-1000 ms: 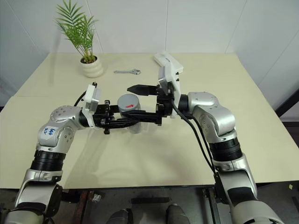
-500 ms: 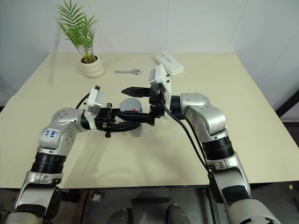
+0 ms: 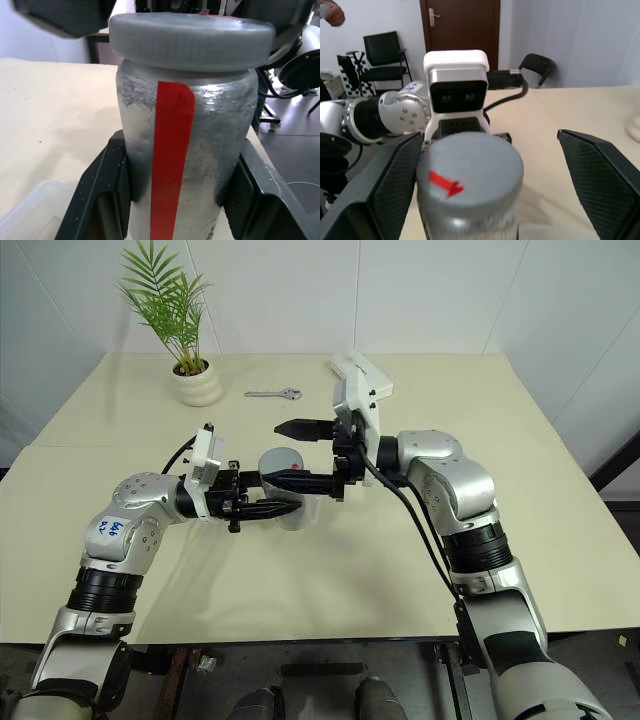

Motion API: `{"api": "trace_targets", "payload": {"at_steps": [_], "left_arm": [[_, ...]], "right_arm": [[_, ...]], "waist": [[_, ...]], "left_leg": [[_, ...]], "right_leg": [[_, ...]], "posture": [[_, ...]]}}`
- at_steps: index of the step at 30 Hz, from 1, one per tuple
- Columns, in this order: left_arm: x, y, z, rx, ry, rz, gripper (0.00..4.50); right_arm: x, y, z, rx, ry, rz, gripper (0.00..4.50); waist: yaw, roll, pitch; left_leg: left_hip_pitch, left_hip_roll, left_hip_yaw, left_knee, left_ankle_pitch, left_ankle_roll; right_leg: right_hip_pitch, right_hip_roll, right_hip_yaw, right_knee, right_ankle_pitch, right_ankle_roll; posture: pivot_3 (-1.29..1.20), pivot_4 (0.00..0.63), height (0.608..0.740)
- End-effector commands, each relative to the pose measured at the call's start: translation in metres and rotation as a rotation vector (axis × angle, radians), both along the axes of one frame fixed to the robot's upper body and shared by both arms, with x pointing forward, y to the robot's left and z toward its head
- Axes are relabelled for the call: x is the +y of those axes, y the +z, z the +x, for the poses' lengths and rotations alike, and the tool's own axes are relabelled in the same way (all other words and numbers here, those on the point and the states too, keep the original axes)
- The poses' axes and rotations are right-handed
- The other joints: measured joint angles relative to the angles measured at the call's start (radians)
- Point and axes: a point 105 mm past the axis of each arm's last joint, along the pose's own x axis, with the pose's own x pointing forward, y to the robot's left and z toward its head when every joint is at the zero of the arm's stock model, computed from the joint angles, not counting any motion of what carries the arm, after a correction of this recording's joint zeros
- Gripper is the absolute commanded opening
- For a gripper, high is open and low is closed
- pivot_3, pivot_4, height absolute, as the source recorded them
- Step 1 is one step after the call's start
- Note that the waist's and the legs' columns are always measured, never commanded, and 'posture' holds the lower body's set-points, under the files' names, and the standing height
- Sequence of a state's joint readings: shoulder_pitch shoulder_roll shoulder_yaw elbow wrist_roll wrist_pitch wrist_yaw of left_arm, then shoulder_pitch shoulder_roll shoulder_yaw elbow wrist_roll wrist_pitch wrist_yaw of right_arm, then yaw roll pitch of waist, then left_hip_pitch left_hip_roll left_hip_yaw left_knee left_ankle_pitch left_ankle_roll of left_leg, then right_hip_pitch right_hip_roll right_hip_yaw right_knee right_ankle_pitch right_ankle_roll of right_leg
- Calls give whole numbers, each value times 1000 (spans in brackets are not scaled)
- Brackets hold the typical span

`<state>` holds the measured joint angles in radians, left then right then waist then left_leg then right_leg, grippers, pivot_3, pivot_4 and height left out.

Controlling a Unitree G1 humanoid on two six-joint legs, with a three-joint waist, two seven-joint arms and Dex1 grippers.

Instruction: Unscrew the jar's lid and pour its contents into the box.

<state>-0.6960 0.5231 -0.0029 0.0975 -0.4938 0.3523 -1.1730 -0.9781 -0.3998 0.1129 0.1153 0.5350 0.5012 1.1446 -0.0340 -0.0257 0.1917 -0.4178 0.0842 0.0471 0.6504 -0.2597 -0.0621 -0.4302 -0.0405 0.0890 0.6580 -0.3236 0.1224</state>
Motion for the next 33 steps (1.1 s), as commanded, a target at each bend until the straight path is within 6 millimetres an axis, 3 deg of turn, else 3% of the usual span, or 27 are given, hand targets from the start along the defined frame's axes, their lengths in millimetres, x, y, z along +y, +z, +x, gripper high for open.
{"api": "trace_targets", "payload": {"at_steps": [1,12,18,24,33], "left_arm": [[-3,12,-10,-60,-54,-17,1954],[2,14,-7,-68,-33,-12,1954],[1,14,-5,-67,-28,-15,1954],[1,14,-6,-63,-25,-18,1954],[-1,13,-7,-60,-30,-23,1954]], "right_arm": [[-30,10,14,-28,-125,22,4492],[-66,20,10,-6,-133,38,4492],[-37,28,-7,28,-44,100,4492],[2,9,-10,48,-73,-3,4492],[22,8,-15,30,-35,-49,4492]], "waist": [[0,0,0],[-2,0,0],[-8,0,0],[-10,0,0],[-10,0,0]], "left_leg": [[0,0,0,0,0,0],[0,0,0,-1,0,0],[1,0,0,-1,0,0],[1,0,0,0,0,0],[0,0,0,0,0,0]], "right_leg": [[0,0,0,0,0,0],[0,0,1,-1,0,0],[0,0,1,0,0,0],[0,0,1,1,0,0],[0,0,0,0,0,0]], "posture": [[0,150,740],[0,150,740],[0,150,740],[0,150,740],[0,150,740]]}}
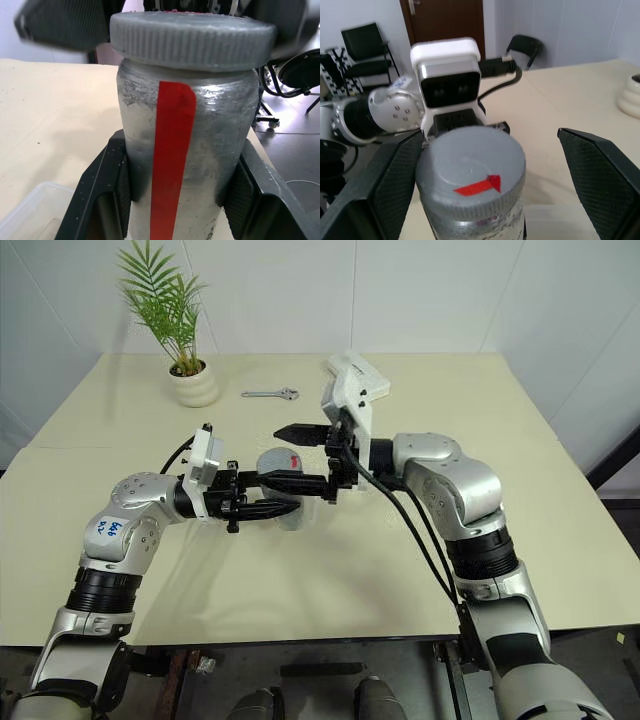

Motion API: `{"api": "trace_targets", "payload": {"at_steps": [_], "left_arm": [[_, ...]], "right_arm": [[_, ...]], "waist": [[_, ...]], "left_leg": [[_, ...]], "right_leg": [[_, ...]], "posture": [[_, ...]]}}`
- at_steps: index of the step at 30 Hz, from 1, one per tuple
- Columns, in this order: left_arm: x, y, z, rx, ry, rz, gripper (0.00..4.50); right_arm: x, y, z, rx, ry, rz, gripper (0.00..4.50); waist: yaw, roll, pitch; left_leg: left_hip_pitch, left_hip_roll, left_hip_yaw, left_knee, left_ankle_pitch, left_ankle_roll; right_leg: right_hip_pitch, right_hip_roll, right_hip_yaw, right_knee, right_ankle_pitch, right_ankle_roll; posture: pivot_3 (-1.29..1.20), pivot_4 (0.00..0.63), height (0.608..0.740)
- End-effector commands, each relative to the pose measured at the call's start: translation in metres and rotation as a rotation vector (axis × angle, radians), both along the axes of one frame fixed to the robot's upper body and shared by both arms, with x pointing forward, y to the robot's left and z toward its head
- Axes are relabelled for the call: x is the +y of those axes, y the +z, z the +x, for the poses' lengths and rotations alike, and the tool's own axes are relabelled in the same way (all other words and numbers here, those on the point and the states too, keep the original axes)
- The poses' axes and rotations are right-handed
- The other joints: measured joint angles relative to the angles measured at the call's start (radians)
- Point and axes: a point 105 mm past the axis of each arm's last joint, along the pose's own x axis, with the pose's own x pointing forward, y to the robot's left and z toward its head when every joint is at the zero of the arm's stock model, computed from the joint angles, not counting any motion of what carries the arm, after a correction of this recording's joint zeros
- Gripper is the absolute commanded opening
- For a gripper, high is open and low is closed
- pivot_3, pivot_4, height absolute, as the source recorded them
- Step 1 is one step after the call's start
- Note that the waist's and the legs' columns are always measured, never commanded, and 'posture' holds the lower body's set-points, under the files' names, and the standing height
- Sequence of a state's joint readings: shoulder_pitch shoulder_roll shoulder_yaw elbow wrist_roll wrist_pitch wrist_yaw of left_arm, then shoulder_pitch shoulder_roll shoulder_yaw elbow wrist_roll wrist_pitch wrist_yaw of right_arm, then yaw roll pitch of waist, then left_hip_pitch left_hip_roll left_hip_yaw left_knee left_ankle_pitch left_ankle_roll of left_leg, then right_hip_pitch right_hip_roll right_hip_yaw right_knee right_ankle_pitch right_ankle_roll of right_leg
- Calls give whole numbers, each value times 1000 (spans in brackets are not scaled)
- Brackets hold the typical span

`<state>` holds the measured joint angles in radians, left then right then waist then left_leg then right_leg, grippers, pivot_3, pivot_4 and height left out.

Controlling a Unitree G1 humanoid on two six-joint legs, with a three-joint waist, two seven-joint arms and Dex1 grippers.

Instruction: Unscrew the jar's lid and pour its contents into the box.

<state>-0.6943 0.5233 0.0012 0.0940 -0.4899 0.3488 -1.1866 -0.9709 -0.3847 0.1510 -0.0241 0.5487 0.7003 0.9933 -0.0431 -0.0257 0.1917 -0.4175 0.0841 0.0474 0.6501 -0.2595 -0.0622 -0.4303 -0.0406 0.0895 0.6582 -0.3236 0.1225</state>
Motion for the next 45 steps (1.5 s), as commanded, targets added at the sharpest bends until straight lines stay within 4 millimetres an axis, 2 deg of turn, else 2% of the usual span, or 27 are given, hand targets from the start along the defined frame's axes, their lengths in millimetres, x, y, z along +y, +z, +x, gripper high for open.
{"api": "trace_targets", "payload": {"at_steps": [1,8,13,18,41,45], "left_arm": [[-1,13,-5,-52,-21,-28,1954],[-2,13,-5,-49,-17,-33,1954],[-2,12,-5,-48,-15,-34,1954],[-2,13,-5,-50,-13,-34,1954],[0,12,-4,-46,-3,-32,1954],[1,13,-4,-48,-2,-29,1954]], "right_arm": [[8,13,-9,-50,42,8,4492],[6,11,-3,-55,5,17,4492],[-5,14,7,-63,-44,28,4492],[-24,15,18,-66,-104,18,4492],[-71,13,23,48,-168,48,4492],[-76,9,15,77,-126,36,4492]], "waist": [[-1,0,0],[-7,0,0],[-12,0,0],[-11,0,0],[-14,0,0],[-10,0,0]], "left_leg": [[0,0,0,0,0,0],[0,0,0,0,0,0],[0,0,0,0,0,0],[0,0,0,0,0,0],[0,0,0,-1,0,0],[0,0,0,-1,0,0]], "right_leg": [[0,0,0,0,0,0],[0,0,0,0,0,0],[0,0,0,0,0,0],[0,0,0,0,0,0],[0,0,0,-1,0,0],[0,0,0,-1,0,0]], "posture": [[0,150,740],[0,150,740],[0,150,740],[0,150,740],[0,150,740],[0,150,740]]}}
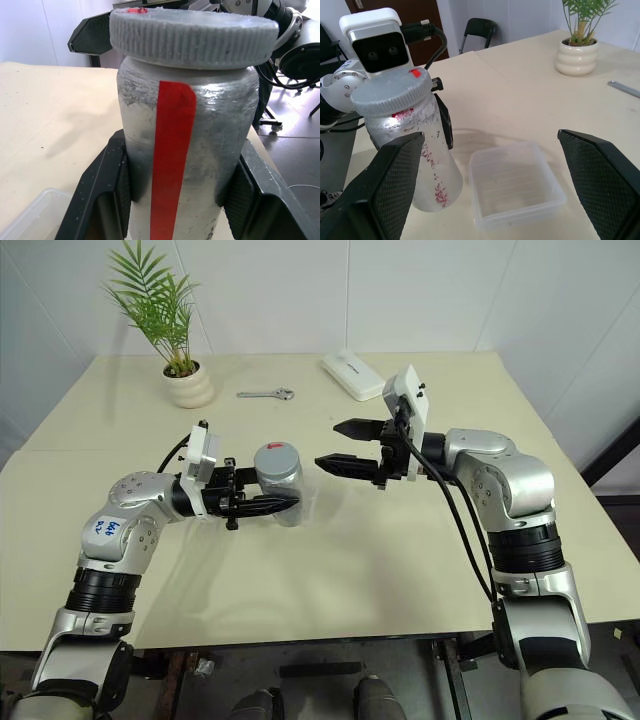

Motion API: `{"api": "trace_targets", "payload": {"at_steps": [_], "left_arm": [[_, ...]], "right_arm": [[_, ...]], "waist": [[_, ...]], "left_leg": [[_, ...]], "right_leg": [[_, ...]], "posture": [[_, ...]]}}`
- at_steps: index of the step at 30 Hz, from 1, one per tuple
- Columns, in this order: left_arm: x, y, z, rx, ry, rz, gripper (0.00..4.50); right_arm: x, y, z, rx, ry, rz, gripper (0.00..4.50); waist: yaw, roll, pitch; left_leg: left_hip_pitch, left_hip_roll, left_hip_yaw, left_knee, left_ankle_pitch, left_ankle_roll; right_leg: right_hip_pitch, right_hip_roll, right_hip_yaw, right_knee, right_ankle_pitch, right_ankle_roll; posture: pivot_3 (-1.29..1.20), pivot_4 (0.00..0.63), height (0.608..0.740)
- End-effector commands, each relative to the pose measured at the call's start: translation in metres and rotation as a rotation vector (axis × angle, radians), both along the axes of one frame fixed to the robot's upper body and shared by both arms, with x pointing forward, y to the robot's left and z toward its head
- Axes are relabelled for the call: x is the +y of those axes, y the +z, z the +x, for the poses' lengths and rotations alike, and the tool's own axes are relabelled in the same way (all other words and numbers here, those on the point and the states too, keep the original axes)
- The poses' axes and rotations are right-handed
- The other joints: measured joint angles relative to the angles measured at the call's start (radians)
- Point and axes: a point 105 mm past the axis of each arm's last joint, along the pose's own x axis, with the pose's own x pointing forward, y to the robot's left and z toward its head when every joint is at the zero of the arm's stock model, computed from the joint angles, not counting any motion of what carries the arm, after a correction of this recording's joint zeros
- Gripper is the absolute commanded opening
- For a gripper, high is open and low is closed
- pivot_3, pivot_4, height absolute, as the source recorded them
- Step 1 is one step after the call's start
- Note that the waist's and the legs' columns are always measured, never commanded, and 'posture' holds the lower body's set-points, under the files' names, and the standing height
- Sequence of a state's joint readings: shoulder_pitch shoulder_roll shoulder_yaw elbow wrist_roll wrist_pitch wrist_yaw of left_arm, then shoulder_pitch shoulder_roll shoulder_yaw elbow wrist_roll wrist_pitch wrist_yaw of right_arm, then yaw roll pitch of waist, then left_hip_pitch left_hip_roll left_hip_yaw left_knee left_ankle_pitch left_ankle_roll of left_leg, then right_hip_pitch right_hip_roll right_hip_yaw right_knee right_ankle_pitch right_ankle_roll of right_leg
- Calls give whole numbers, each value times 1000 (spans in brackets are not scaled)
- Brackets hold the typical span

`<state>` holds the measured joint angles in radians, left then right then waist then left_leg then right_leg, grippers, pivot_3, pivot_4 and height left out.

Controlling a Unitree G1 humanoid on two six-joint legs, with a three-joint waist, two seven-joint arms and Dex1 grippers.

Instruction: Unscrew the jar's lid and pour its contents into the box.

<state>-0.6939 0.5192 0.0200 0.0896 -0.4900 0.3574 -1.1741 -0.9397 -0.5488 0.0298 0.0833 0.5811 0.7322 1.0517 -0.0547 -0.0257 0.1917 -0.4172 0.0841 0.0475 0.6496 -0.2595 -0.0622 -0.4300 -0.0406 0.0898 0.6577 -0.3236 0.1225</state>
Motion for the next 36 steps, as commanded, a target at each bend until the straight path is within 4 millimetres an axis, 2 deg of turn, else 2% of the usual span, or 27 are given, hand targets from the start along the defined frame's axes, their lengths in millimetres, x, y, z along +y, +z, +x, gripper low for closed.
{"api": "trace_targets", "payload": {"at_steps": [1,6,8,9,13,19,24,27,36], "left_arm": [[-1,10,-5,-46,-22,-12,1954],[-1,10,-6,-47,-21,-11,1954],[-1,10,-5,-45,-21,-13,1954],[-1,10,-5,-45,-20,-13,1954],[-4,9,-5,-43,-26,-16,1954],[-5,8,-5,-41,-31,-16,1954],[-5,8,-5,-42,-28,-18,1954],[-5,8,-6,-42,-29,-18,1954],[-4,7,-6,-43,-24,-17,1954]], "right_arm": [[-9,11,-13,-14,54,33,4492],[3,34,-30,-20,168,159,4492],[9,37,-36,-14,198,173,4492],[11,37,-37,-12,200,172,4492],[47,29,-38,-52,230,89,4492],[70,17,-31,-70,222,17,4492],[77,10,-28,-109,207,-36,4492],[80,15,-29,-111,220,-14,4492],[66,27,-26,-111,187,38,4492]], "waist": [[2,0,0],[-2,0,0],[-3,0,0],[-3,0,0],[-4,0,0],[-1,0,0],[0,0,0],[-2,0,0],[-1,0,0]], "left_leg": [[0,0,0,0,0,0],[0,0,0,0,0,0],[0,0,0,0,0,0],[1,0,0,-1,0,0],[1,0,1,0,0,0],[0,0,0,1,0,0],[0,0,0,0,0,0],[0,0,0,0,0,0],[0,0,0,0,0,0]], "right_leg": [[0,0,0,0,0,0],[0,0,0,0,0,0],[0,0,0,1,0,0],[0,0,0,1,0,0],[0,0,1,1,0,0],[0,0,1,1,0,0],[0,0,0,0,0,0],[0,0,0,1,0,0],[0,0,0,1,0,0]], "posture": [[0,150,740],[0,150,740],[0,150,740],[0,150,740],[0,150,740],[0,150,740],[0,150,740],[0,150,740],[0,150,740]]}}
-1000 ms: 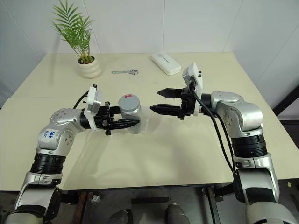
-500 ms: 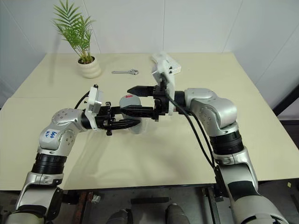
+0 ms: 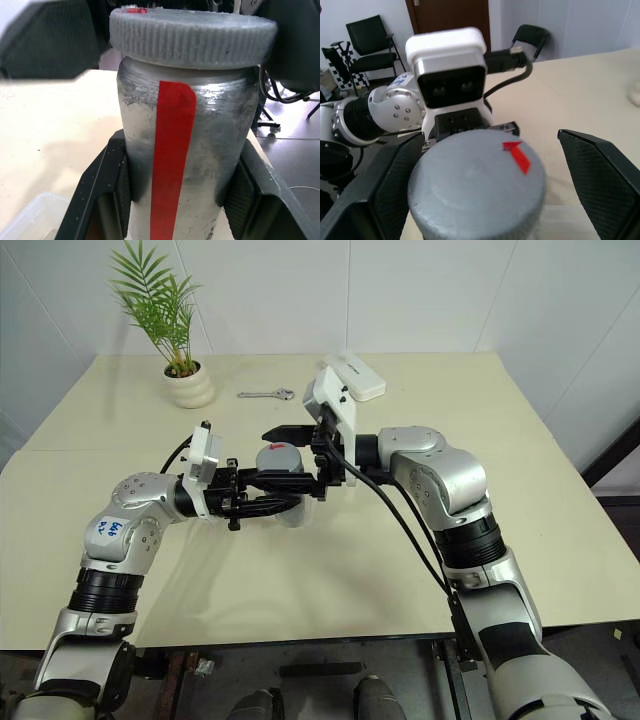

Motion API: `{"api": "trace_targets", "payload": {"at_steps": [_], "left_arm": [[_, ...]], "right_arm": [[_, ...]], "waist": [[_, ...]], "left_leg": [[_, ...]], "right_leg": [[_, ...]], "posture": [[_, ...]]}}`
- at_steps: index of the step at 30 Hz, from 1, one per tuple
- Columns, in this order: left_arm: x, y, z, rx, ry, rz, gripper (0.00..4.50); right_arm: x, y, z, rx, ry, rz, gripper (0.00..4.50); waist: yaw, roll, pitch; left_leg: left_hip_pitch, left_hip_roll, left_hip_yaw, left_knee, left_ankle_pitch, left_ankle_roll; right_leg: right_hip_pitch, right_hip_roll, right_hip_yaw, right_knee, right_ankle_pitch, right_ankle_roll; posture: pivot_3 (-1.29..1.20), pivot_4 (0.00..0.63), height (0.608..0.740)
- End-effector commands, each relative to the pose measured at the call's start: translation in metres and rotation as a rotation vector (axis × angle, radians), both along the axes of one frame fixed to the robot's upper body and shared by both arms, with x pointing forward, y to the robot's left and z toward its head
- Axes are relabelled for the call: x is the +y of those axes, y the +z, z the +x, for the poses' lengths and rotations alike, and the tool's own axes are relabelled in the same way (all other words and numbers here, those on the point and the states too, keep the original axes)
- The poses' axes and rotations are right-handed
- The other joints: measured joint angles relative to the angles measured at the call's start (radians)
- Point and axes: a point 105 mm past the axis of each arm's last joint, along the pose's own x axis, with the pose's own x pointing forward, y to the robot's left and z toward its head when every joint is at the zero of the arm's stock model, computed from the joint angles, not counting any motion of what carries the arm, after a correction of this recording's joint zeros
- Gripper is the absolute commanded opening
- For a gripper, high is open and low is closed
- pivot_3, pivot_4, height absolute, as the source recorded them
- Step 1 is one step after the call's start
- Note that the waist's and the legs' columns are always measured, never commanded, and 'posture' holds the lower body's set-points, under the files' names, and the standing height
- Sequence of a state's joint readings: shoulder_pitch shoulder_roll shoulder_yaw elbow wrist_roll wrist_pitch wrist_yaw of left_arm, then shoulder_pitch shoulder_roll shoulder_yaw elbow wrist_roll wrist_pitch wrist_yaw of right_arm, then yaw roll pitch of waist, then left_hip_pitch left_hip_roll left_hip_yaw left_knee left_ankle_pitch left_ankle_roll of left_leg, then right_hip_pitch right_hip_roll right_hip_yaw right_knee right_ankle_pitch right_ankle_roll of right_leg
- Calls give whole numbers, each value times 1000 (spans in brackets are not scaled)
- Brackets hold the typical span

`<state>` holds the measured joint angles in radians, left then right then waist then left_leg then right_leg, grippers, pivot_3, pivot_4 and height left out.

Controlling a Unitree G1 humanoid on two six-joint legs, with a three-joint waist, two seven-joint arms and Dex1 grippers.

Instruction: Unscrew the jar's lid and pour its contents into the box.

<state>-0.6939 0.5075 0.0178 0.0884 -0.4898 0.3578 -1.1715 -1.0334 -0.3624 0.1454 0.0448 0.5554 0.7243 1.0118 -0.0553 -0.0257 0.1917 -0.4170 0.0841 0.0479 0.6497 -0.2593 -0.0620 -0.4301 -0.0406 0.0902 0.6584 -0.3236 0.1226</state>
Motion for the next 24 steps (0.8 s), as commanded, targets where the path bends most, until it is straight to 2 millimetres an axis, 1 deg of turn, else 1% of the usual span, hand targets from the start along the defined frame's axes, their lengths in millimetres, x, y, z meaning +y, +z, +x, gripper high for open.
{"api": "trace_targets", "payload": {"at_steps": [1,9,13,19,24], "left_arm": [[-1,7,-5,-45,-18,-9,1954],[-2,8,-4,-47,-21,-8,1954],[-1,8,-5,-47,-22,-5,1954],[-1,8,-5,-47,-19,-2,1954],[0,8,-3,-48,-9,-5,1954]], "right_arm": [[-9,19,-4,-43,-4,52,4492],[-19,13,4,-29,-55,43,4492],[-27,11,10,-26,-88,39,4492],[-35,12,10,-18,-84,49,4492],[-36,10,8,-8,-72,50,4492]], "waist": [[-1,0,0],[-1,0,0],[-1,0,0],[-1,0,0],[-1,0,0]], "left_leg": [[0,0,0,0,0,0],[0,0,0,0,0,0],[0,0,0,0,0,0],[0,0,0,0,0,0],[0,0,0,0,0,0]], "right_leg": [[0,0,0,0,0,0],[0,0,0,0,0,0],[0,0,0,0,0,0],[0,0,0,0,0,0],[0,0,0,0,0,0]], "posture": [[0,150,740],[0,150,740],[0,150,740],[0,150,740],[0,150,740]]}}
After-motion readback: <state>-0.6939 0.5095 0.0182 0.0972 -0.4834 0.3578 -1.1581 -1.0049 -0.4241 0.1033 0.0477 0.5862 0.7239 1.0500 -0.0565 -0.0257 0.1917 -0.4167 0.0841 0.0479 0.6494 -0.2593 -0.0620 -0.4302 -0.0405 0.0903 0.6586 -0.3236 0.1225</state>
